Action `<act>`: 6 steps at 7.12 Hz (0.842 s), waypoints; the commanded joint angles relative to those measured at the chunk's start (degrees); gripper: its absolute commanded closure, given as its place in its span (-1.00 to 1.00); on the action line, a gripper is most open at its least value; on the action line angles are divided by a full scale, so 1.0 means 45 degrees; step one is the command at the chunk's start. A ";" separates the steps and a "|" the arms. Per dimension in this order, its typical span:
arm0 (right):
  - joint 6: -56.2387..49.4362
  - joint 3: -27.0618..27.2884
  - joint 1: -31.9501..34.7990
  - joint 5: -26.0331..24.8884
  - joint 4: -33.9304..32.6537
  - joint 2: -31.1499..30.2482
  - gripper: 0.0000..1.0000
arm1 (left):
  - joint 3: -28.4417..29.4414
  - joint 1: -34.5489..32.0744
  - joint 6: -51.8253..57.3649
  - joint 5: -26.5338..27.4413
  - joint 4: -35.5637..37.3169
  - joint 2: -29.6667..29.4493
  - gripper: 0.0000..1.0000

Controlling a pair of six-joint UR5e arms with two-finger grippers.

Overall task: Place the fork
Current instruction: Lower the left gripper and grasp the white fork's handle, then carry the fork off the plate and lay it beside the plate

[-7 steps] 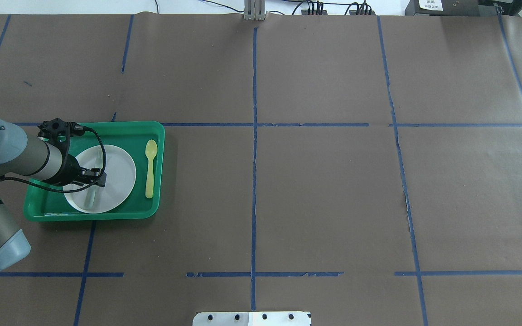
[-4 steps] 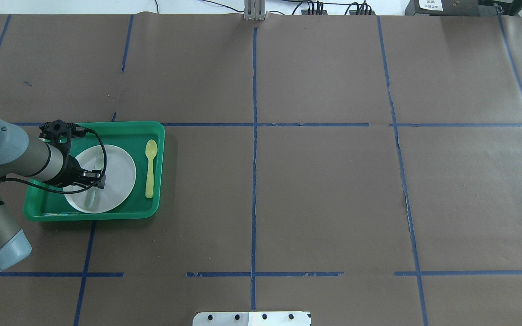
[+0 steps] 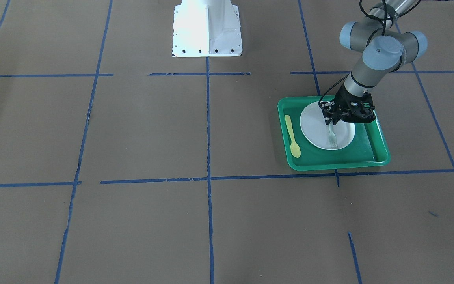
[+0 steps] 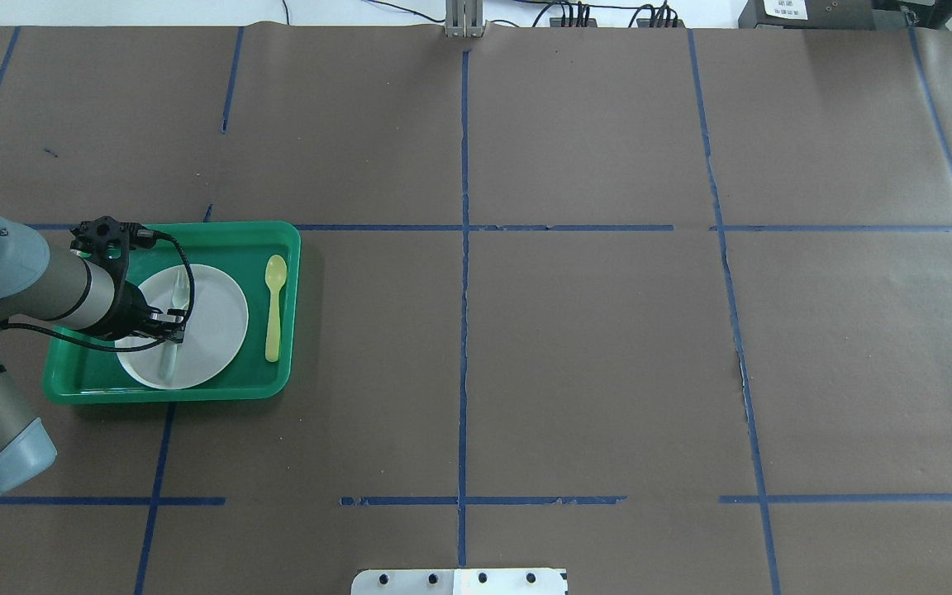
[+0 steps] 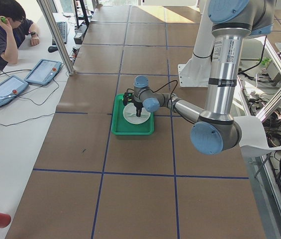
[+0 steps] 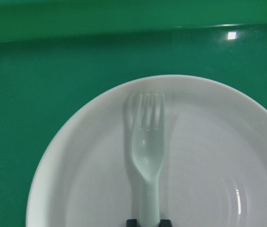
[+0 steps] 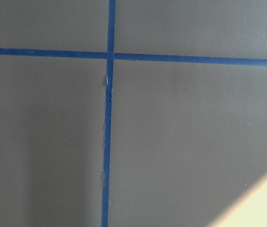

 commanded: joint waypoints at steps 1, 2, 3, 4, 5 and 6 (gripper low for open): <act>0.0000 -0.0005 0.0000 0.0000 0.0000 0.0000 -1.00 | -0.0110 -0.0770 0.0026 -0.0074 0.0004 0.0028 1.00; 0.0000 -0.0005 0.0000 0.0000 0.0000 0.0000 -1.00 | -0.0246 -0.1589 0.0181 -0.1177 -0.0016 0.0105 1.00; 0.0000 -0.0005 0.0000 0.0000 0.0000 0.0000 -1.00 | -0.0440 -0.2409 0.0782 -0.1826 0.0023 0.0222 1.00; 0.0000 0.0014 0.0000 0.0000 0.0000 0.0000 -1.00 | -0.0404 -0.2630 0.1542 -0.1832 -0.0035 0.0861 1.00; 0.0000 -0.0005 0.0000 0.0000 0.0000 0.0000 -1.00 | -0.0229 -0.2632 0.2072 -0.1832 -0.0577 0.1389 1.00; 0.0000 0.0014 0.0000 0.0000 0.0000 0.0000 -1.00 | 0.0062 -0.2613 0.1942 -0.1852 -0.1182 0.1491 1.00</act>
